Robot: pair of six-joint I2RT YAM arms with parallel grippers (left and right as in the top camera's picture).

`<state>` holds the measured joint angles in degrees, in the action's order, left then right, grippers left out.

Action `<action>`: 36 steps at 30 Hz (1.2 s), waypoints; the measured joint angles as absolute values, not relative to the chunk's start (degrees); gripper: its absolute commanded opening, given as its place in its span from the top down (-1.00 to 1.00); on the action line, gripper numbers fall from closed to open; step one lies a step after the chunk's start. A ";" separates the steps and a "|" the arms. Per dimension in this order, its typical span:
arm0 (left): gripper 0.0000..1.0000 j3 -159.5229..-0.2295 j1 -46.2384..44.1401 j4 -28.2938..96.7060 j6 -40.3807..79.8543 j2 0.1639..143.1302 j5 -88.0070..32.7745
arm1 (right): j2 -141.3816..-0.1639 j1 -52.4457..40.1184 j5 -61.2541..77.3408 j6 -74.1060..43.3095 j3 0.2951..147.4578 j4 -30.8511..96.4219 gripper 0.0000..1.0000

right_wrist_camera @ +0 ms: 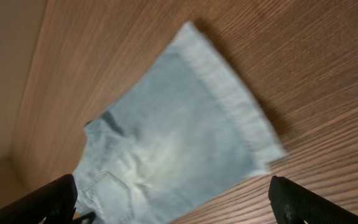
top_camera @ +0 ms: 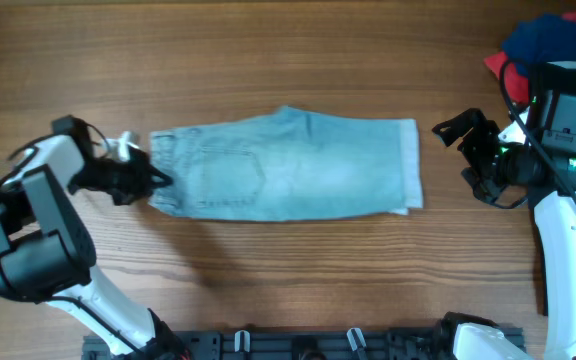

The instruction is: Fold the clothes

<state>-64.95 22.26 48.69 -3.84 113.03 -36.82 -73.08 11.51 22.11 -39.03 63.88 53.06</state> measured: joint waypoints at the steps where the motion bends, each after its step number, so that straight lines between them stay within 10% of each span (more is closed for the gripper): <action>1: 0.93 -66.85 23.46 50.24 -2.44 112.97 -35.33 | -73.08 11.51 22.11 -39.03 63.88 53.06 -0.99; 12: 0.92 -82.37 18.68 63.72 5.08 98.67 -17.45 | -73.08 11.51 22.11 -39.03 63.88 53.06 -0.99; 27: 0.92 -85.21 -18.09 64.20 18.02 93.67 2.83 | -73.08 11.51 22.11 -39.03 63.88 53.08 -0.99; 36: 0.92 -100.47 -15.05 80.77 19.46 93.62 12.27 | -73.08 11.51 22.11 -39.03 63.88 53.08 -0.99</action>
<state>-100.47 -15.05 80.77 19.46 93.62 12.27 -73.08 11.51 22.11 -39.03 63.88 53.08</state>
